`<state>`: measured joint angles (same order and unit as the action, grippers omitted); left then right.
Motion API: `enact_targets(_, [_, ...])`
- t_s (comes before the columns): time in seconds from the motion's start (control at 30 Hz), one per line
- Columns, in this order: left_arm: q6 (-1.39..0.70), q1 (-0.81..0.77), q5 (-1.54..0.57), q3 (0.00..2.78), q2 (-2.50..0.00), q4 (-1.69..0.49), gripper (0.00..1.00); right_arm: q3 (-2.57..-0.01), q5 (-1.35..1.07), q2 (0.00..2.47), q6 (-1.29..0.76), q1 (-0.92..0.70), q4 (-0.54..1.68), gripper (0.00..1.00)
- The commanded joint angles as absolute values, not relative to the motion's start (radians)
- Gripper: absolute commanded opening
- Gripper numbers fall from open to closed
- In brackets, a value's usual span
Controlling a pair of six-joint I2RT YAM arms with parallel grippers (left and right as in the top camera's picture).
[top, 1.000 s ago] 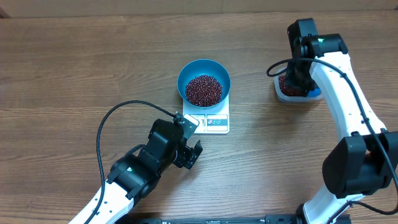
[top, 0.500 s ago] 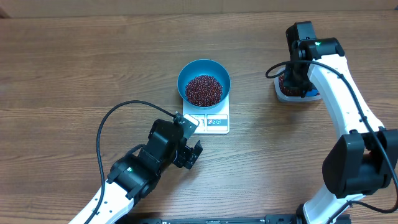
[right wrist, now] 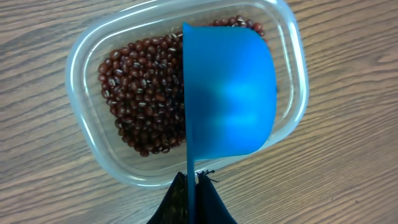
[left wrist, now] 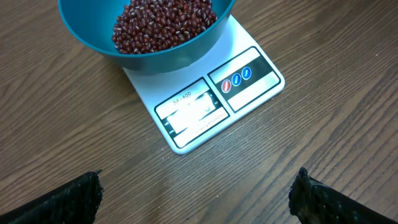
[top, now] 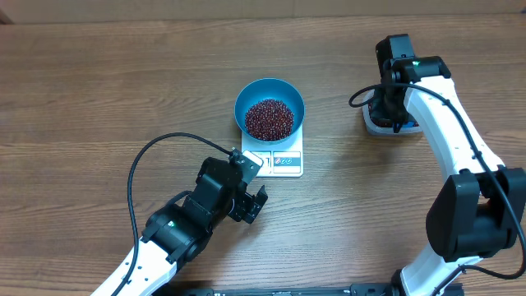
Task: Scoop item into bowl and weigh 150g on scale
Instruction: 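Dip the blue scoop into the red beans and scoop upward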
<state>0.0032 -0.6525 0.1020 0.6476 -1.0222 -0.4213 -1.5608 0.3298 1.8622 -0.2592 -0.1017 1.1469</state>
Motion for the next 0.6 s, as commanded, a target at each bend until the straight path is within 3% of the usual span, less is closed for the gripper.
enact_targets(0.0, [0.000, -0.648, 0.112, 0.640, -1.027, -0.418, 1.00, -1.555, 0.280, 1.865, -0.253, -0.104, 1.133, 0.04])
enact_targets(0.57, [0.000, -0.648, 0.111, 0.640, -1.027, -0.419, 1.00, -1.555, 0.209, 1.865, -0.221, -0.104, 1.126, 0.04])
